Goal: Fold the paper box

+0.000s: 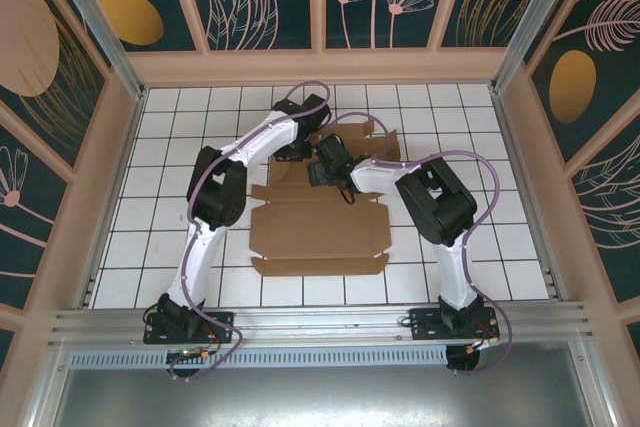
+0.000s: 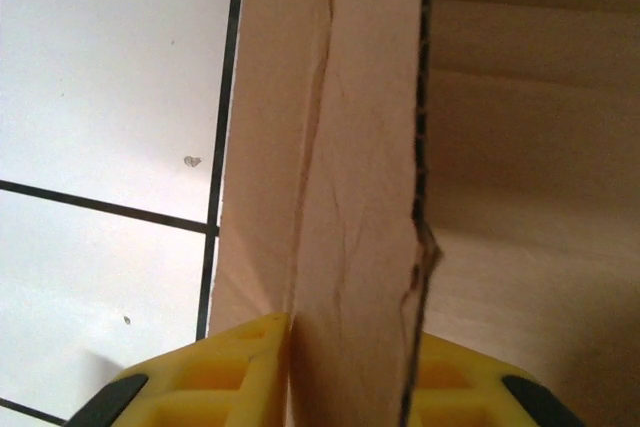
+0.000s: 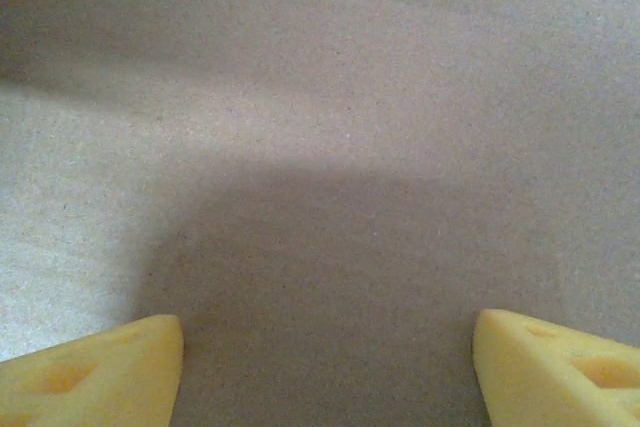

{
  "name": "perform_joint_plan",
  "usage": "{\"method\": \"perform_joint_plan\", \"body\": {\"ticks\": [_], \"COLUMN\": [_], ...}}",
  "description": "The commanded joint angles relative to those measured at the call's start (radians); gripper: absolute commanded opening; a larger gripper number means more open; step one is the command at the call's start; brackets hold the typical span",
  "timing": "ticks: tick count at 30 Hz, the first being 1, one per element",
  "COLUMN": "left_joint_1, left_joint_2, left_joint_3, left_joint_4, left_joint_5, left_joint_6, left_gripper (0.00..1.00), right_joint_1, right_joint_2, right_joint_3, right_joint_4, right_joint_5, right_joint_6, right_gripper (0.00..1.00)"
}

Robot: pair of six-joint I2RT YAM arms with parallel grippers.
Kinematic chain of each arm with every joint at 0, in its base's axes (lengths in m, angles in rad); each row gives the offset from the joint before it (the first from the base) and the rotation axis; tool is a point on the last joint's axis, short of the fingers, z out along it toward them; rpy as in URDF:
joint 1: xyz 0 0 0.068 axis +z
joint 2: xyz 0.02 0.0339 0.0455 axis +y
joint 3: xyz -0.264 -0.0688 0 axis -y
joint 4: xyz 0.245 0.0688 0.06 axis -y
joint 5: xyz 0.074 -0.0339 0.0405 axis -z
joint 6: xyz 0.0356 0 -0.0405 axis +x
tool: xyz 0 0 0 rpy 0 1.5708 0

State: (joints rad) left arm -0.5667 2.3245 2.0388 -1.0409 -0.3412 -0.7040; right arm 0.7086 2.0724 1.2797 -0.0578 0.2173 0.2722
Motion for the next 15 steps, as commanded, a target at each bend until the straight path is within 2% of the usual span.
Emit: {"method": "perform_joint_plan", "body": {"ticks": [1,4,6,10,15], "left_joint_1": [0.045,0.097,0.121,0.13,0.129], "left_joint_2": [-0.159,-0.25,-0.281,-0.278,-0.241], "left_joint_3": [-0.094,-0.24,-0.307,-0.336,-0.313], "left_joint_4": [0.088,0.194,0.237,0.238,0.22], "left_joint_5": [0.091,0.154,0.174,0.131,0.07], "left_joint_6": [0.026,0.051,0.072,0.105,0.127], "left_gripper": [0.24,0.19,0.12,0.01,0.0], "right_joint_1": [0.013,0.012,0.012,0.012,0.012], "right_joint_2": [0.087,0.087,0.087,0.096,0.096], "right_joint_3": [-0.083,-0.082,-0.082,-0.076,-0.073], "right_joint_4": [-0.217,-0.217,-0.218,-0.221,-0.229], "right_joint_5": [-0.107,-0.108,-0.108,-0.114,-0.111], "right_joint_6": [0.038,0.036,0.034,0.032,0.03], "right_gripper": [0.76,0.76,0.75,0.74,0.74]}}
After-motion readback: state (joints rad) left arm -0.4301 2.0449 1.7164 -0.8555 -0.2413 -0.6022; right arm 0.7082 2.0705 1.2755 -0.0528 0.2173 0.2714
